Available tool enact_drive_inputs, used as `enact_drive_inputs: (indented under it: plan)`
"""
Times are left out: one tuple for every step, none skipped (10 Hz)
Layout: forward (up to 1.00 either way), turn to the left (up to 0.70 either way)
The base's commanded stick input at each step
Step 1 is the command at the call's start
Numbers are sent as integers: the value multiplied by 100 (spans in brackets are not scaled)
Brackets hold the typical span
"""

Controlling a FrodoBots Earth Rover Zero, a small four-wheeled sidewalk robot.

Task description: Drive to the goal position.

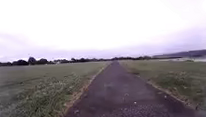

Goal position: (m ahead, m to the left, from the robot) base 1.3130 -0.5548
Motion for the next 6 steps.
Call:
enact_drive_inputs:
  plan:
    - [0, 0]
    - [50, 0]
    - [50, 0]
    - [50, 0]
    - [50, 0]
    - [50, 0]
